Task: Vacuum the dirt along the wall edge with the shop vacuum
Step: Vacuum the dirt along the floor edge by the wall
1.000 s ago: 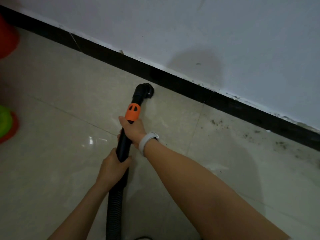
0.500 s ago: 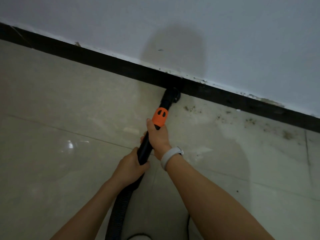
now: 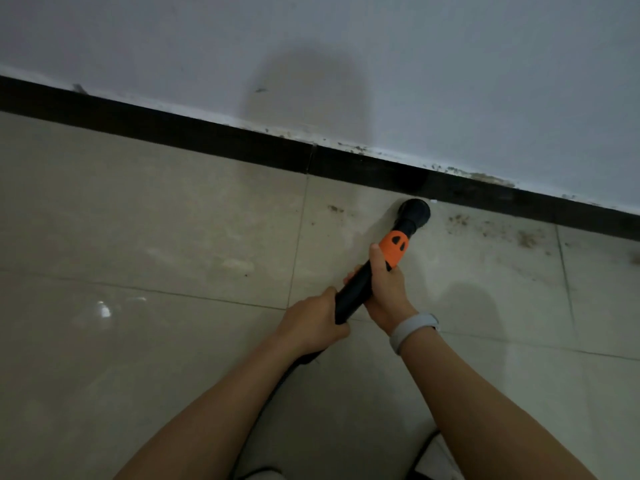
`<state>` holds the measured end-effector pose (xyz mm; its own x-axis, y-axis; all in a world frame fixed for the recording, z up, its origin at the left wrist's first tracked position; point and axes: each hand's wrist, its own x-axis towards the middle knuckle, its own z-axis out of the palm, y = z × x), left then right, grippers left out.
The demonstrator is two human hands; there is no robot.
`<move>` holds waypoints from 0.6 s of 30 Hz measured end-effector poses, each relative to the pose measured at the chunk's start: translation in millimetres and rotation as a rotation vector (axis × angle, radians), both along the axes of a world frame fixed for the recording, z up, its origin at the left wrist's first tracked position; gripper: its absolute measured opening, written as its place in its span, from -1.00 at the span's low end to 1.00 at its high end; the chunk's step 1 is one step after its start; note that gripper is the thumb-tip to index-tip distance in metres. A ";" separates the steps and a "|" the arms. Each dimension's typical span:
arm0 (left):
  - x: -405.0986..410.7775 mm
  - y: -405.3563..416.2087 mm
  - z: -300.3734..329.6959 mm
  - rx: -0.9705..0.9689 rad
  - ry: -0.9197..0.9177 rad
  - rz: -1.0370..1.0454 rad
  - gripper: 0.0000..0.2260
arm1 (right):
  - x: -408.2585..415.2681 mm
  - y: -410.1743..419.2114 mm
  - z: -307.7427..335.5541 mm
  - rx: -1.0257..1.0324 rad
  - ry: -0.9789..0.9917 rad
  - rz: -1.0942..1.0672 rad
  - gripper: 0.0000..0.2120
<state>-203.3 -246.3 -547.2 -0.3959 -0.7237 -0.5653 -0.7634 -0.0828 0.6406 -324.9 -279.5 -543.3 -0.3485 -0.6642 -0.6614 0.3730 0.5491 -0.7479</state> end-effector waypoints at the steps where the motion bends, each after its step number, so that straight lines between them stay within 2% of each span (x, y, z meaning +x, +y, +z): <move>1: 0.0 0.2 0.2 -0.013 -0.015 0.002 -0.75 | -0.1 0.5 0.3 -0.007 -0.016 -0.003 -0.81; 6: 24.6 7.2 5.5 -0.082 -0.081 0.144 -0.77 | 30.2 -4.7 1.5 -0.032 -0.092 0.062 -0.80; 12: 96.4 54.5 6.9 0.002 -0.060 0.467 -0.81 | 117.8 14.3 -7.6 -0.033 -0.126 0.294 -0.77; 14: 119.1 74.9 8.5 0.035 -0.084 0.563 -0.74 | 146.3 27.7 -8.1 -0.044 -0.134 0.382 -0.78; 16: 137.4 88.9 9.0 0.037 -0.117 0.616 -0.66 | 168.1 36.1 -6.1 -0.038 -0.154 0.462 -0.78; 18: 147.8 95.9 8.4 0.032 -0.126 0.644 -0.73 | 180.1 40.8 -3.9 -0.014 -0.185 0.498 -0.80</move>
<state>-55.5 -150.4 -538.8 0.1810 -0.7762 -0.6039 -0.6239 -0.5653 0.5396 -144.8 -238.7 -547.1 0.1330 -0.7287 -0.6717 0.1963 0.6837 -0.7029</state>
